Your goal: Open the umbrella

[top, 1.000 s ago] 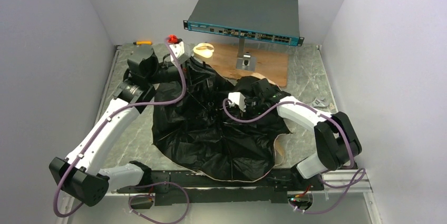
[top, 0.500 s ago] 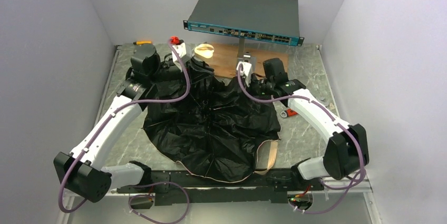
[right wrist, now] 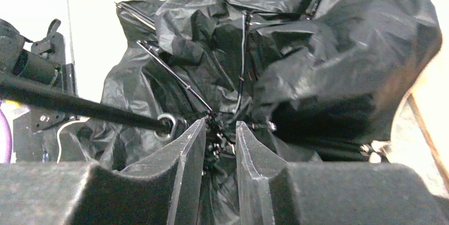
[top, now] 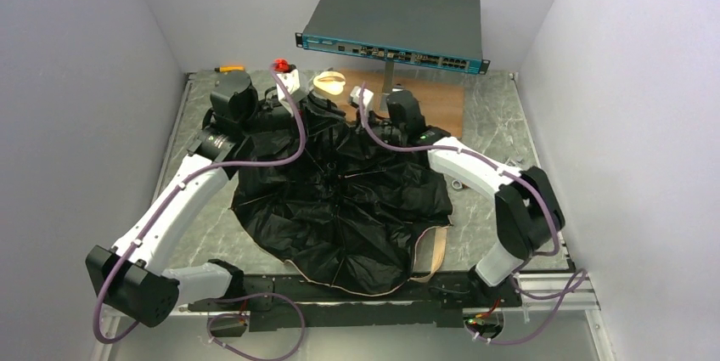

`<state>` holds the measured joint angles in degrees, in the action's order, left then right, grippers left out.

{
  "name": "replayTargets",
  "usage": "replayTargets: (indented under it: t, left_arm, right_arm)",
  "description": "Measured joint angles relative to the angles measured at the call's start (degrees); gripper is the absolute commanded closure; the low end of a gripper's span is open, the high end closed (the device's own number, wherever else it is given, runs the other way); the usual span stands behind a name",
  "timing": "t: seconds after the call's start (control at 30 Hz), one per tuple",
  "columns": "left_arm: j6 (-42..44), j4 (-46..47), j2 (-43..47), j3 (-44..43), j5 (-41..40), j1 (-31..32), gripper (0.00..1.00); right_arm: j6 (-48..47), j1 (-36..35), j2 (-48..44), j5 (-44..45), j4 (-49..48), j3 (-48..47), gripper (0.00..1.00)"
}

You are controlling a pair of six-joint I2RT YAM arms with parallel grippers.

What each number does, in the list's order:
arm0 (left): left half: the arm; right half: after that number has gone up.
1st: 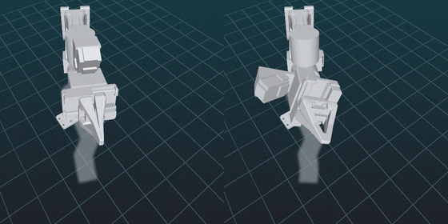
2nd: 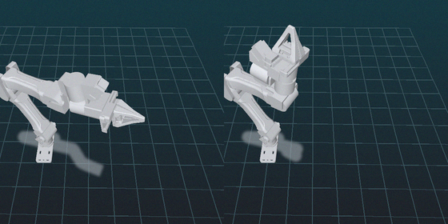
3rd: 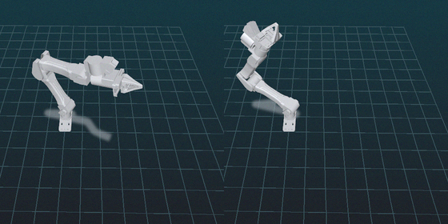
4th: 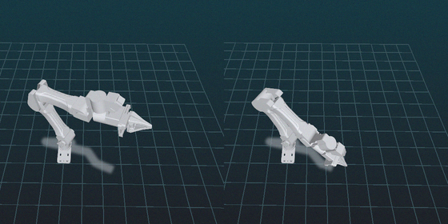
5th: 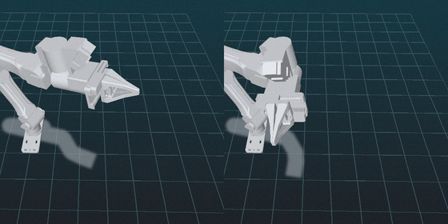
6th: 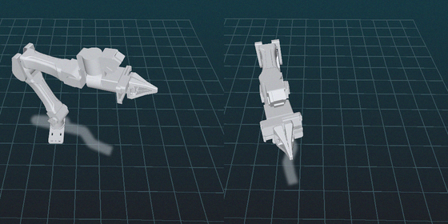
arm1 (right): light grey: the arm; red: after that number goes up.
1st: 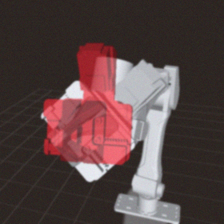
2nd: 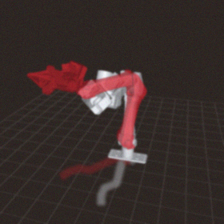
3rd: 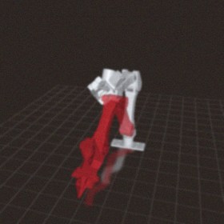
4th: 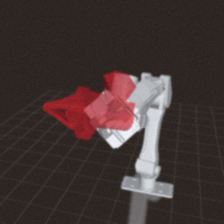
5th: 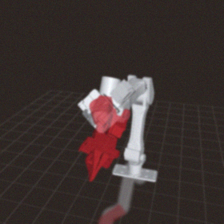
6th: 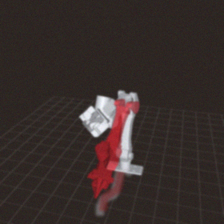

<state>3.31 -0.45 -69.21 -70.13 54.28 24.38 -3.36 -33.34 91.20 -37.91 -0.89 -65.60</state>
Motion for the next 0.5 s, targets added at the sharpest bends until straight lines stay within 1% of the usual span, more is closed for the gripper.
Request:
replayTargets:
  t: [0.1, 0.2, 0.27, 0.33, 0.43, 0.5]
  left_arm:
    - [-0.6, -0.3, 0.2, -0.2, 0.0, 0.1, 1.00]
    - [-1.6, -0.7, 0.4, -0.7, 0.0, 0.1, 1.00]
    - [-2.7, -1.3, 0.8, -1.5, 0.0, 0.2, 1.00]
    - [-3.4, -1.4, 1.3, -2.4, 0.1, 0.4, 1.00]
    - [-3.6, -1.6, 2.1, -2.9, -0.1, 0.4, 1.00]
    - [-3.9, -2.4, 2.8, -3.4, -0.1, 0.5, 1.00]
  right_arm:
    - [1.4, -1.8, 3.3, -0.1, -2.5, -0.9, 0.71]
    - [1.8, -2.0, 6.4, 0.2, -4.1, -1.5, 0.71]
    - [1.7, -1.9, 8.7, 0.5, -4.2, -2.3, 0.70]
    - [1.4, -1.7, 11.3, 0.6, -4.1, -3.3, 0.66]
    - [0.1, -1.8, 14.1, 0.5, -4.1, -4.2, 0.54]
    - [-1.3, -1.5, 15.4, 1.0, -4.0, -4.3, 0.50]
